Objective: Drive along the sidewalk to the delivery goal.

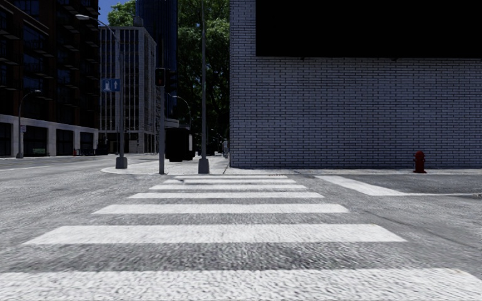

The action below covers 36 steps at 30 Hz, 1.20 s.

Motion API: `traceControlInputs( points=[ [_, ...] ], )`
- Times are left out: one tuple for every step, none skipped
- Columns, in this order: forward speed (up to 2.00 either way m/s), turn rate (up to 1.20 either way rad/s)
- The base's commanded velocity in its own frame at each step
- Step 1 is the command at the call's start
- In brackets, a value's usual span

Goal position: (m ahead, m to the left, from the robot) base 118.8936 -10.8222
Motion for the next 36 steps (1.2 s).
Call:
traceControlInputs(
  points=[
    [1.61, 0.0],
    [1.55, 0.0],
    [1.55, 0.0],
    [1.44, 0.0],
    [1.37, 0.0],
    [1.33, 0.0],
    [1.32, 0.0],
    [1.32, 0.0],
    [1.32, 0.0],
    [1.32, 0.0],
    [1.32, 0.0],
    [1.32, 0.0],
    [1.32, 0.0],
    [1.32, 0.0],
    [1.32, 0.0],
    [1.32, 0.0],
    [1.32, 0.0],
    [1.32, 0.0],
    [1.32, 0.0],
    [1.32, 0.0],
    [1.34, 0.0],
    [1.34, 0.0],
    [1.34, 0.0],
    [1.37, 0.0],
    [1.43, 0.0],
    [1.46, 0.0],
    [1.5, 0.0],
    [1.5, 0.0],
    [1.54, 0.0],
    [1.6, 0.0],
    [1.62, 0.0],
    [1.63, 0.0],
    [1.63, 0.0],
    [1.63, 0.0],
    [1.63, 0.0],
    [1.63, 0.0]
  ],
)
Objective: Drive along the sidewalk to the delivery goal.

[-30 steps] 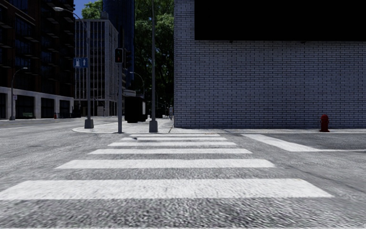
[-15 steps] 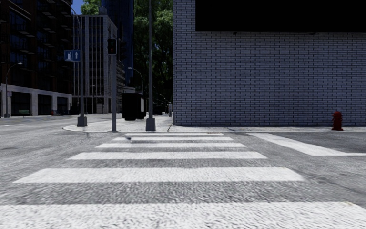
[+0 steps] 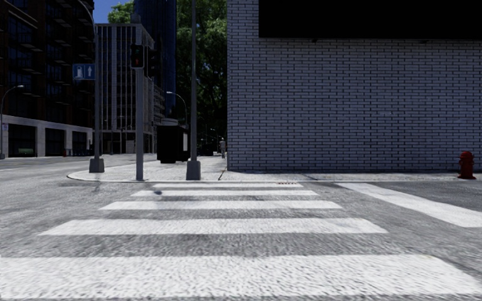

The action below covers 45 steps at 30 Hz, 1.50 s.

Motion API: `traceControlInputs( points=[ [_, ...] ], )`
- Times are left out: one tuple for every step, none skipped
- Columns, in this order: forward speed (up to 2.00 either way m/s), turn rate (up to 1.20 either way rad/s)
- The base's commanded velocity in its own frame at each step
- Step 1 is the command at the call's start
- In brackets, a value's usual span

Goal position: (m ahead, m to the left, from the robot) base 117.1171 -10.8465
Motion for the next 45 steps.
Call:
traceControlInputs(
  points=[
    [1.63, 0.0],
    [1.63, 0.0],
    [2.0, 0.0],
    [2.0, 0.0],
    [2.0, 0.0],
    [2.0, 0.0],
    [2.0, 0.0],
    [2.0, 0.0],
    [2.0, 0.0],
    [2.0, 0.0],
    [2.0, 0.0],
    [2.0, 0.0],
    [2.0, 0.0],
    [2.0, 0.0],
    [2.0, 0.0],
    [2.0, 0.0],
    [2.0, 0.0],
    [2.0, 0.0],
    [2.0, 0.0],
    [2.0, 0.0],
    [2.0, 0.09],
    [2.0, 0.09],
    [2.0, 0.11],
    [2.0, 0.14],
    [2.0, 0.17],
    [2.0, 0.18],
    [2.0, 0.18],
    [2.0, 0.19],
    [2.0, 0.21],
    [2.0, 0.22],
    [2.0, 0.22],
    [2.0, 0.22],
    [2.0, 0.22],
    [2.0, 0.22],
    [2.0, 0.22],
    [2.0, 0.22],
    [2.0, 0.21],
    [2.0, 0.16],
    [2.0, 0.0],
    [2.0, 0.0],
    [2.0, 0.0],
    [2.0, 0.0],
    [2.0, 0.0],
    [2.0, 0.0],
    [2.0, 0.0]
  ],
)
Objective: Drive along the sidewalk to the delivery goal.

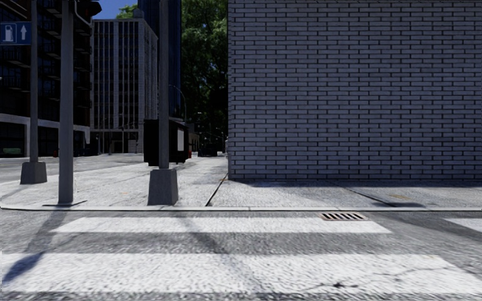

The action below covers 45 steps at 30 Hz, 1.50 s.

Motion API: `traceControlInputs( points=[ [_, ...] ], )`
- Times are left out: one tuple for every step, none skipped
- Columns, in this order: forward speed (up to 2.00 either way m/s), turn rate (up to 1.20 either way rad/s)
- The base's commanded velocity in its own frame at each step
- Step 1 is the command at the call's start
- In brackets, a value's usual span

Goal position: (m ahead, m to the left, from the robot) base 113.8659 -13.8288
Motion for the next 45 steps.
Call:
traceControlInputs(
  points=[
    [2.0, 0.0],
    [2.0, 0.0],
    [2.0, 0.0],
    [2.0, 0.0],
    [2.0, 0.0],
    [2.0, 0.0],
    [2.0, 0.0],
    [2.0, 0.0],
    [2.0, 0.0],
    [2.0, 0.0],
    [2.0, 0.0],
    [2.0, 0.0],
    [2.0, 0.0],
    [2.0, 0.0],
    [2.0, 0.0],
    [2.0, 0.0],
    [2.0, 0.0],
    [2.0, 0.0],
    [2.0, 0.0],
    [2.0, 0.0],
    [2.0, 0.0],
    [2.0, 0.0],
    [2.0, 0.0],
    [2.0, 0.0],
    [2.0, 0.0],
    [2.0, 0.0],
    [2.0, 0.0],
    [2.0, 0.0],
    [2.0, 0.0],
    [2.0, 0.0],
    [2.0, 0.0],
    [2.0, 0.0],
    [2.0, 0.0],
    [2.0, 0.0],
    [2.0, 0.0],
    [2.0, 0.0],
    [1.94, 0.0],
    [1.74, 0.0],
    [1.74, 0.0],
    [1.63, 0.0],
    [1.55, 0.0],
    [1.51, 0.0],
    [1.5, 0.0],
    [1.5, 0.09],
    [1.5, 0.14]
  ],
)
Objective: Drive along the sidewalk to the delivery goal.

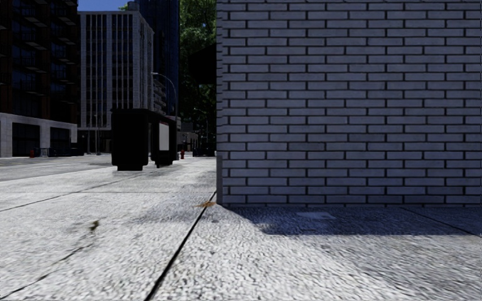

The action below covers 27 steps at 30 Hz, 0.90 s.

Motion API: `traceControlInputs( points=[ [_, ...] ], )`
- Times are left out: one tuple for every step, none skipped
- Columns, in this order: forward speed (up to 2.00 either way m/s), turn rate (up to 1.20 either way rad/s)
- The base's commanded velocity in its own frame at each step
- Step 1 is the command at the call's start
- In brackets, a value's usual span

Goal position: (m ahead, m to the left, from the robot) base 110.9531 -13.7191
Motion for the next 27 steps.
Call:
traceControlInputs(
  points=[
    [1.5, 0.14],
    [1.5, 0.18],
    [1.5, 0.2],
    [1.5, 0.2],
    [1.5, 0.21],
    [1.5, 0.21],
    [1.5, 0.28],
    [1.5, 0.33],
    [1.5, 0.34],
    [1.5, 0.35],
    [1.5, 0.35],
    [1.5, 0.35],
    [1.5, 0.35],
    [1.5, 0.36],
    [1.5, 0.38],
    [1.5, 0.38],
    [1.5, 0.39],
    [1.5, 0.42],
    [1.51, 0.45],
    [1.51, 0.45],
    [1.51, 0.46],
    [1.51, 0.47],
    [1.51, 0.5],
    [1.51, 0.62],
    [1.51, 0.67],
    [1.51, 0.69],
    [1.51, 0.69]
  ],
)
